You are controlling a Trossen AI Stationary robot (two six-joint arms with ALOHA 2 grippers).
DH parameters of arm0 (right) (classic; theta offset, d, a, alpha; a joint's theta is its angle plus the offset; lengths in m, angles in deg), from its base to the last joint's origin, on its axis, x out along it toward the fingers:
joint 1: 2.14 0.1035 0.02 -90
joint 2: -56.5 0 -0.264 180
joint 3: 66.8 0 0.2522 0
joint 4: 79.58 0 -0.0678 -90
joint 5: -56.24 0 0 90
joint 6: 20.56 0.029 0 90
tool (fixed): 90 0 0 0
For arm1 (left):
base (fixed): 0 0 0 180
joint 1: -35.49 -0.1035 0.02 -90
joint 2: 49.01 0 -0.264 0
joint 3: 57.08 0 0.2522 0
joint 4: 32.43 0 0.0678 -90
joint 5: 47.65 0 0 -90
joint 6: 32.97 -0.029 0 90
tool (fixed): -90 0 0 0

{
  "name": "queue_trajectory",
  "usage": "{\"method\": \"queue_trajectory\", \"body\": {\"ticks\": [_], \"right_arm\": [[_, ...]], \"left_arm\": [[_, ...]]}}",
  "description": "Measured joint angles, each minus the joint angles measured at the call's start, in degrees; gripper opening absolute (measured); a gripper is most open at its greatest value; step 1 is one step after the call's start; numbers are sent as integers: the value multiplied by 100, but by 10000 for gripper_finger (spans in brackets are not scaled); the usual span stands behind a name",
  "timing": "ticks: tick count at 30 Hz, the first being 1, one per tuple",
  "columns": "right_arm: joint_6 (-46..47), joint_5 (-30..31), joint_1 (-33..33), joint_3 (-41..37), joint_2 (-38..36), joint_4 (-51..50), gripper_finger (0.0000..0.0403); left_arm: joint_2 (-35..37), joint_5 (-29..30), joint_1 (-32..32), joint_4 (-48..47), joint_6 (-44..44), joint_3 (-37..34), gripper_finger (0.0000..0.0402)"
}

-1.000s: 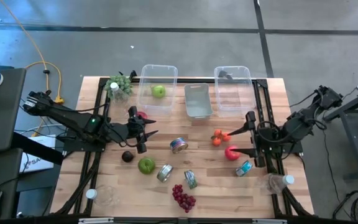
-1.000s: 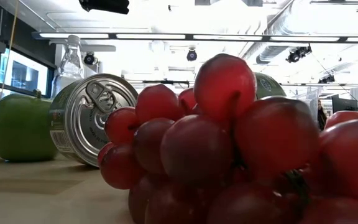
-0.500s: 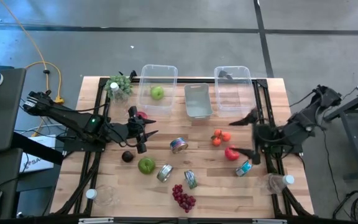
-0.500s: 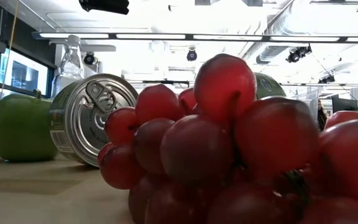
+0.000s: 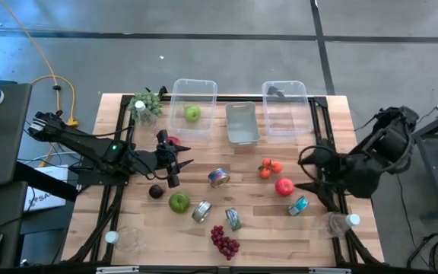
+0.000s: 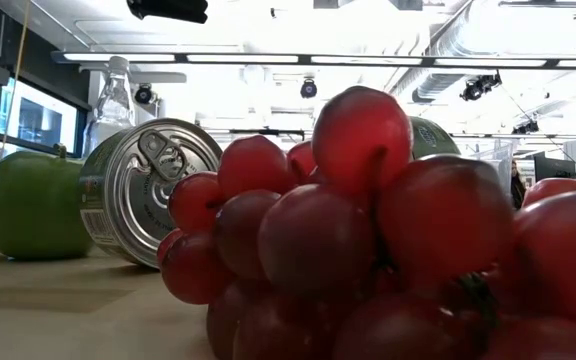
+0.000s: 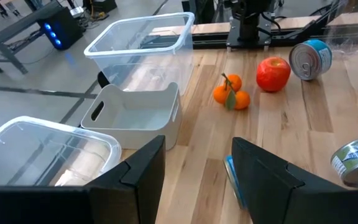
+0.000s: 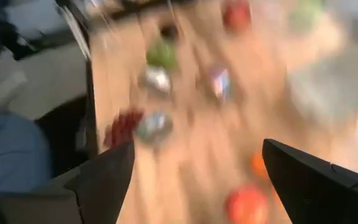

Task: Pick & Place Food Item
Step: Put the bottom right plastic bottle into the right transparent bin

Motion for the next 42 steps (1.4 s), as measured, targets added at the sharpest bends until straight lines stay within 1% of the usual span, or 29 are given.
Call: {"method": "queue_trajectory", "body": {"ticks": [2, 3, 5, 6, 9, 14, 18, 22, 25, 28, 31, 36, 38, 42], "right_arm": [[949, -728, -84, 278, 205, -707, 338], [1383, -1173, -154, 347, 280, -811, 335], [1798, -2065, -315, 324, 312, -714, 329], [1997, -2385, -407, 322, 301, -662, 325], [2767, -2969, -609, 339, 304, -808, 312], [3628, -3685, -949, 301, 299, -808, 281], [3951, -3920, -1112, 301, 279, -812, 252], [4176, -4043, -1125, 301, 282, -809, 218], [4184, -4009, -1065, 271, 324, -822, 192], [4185, -3830, -961, 233, 383, -811, 167], [4254, -3796, -877, 174, 439, -823, 144], [4514, -4492, -841, 92, 547, -821, 102], [4526, -4462, -841, 55, 570, -811, 83], [4426, -4212, -841, -187, 561, -817, 42]], "left_arm": [[0, 0, 0, 0, 45, 0, 177], [0, 0, 0, 0, 50, 0, 177], [0, 0, 0, 0, 62, 0, 177], [0, 0, 0, 0, 63, 0, 177], [0, -2, 0, 0, 82, 0, 177], [0, 0, 0, 0, 144, 0, 177], [0, -3, 2, -1, 144, 0, 177], [0, -63, 2, -52, 143, 0, 177], [0, -155, 2, -147, 142, 0, 177], [0, -232, 2, -275, 116, 0, 177], [0, -232, 2, -340, -103, 0, 177], [0, -232, 2, -354, -263, 0, 177], [0, -232, 2, -354, -265, 0, 177], [0, -229, 0, -354, -266, 0, 177]]}}
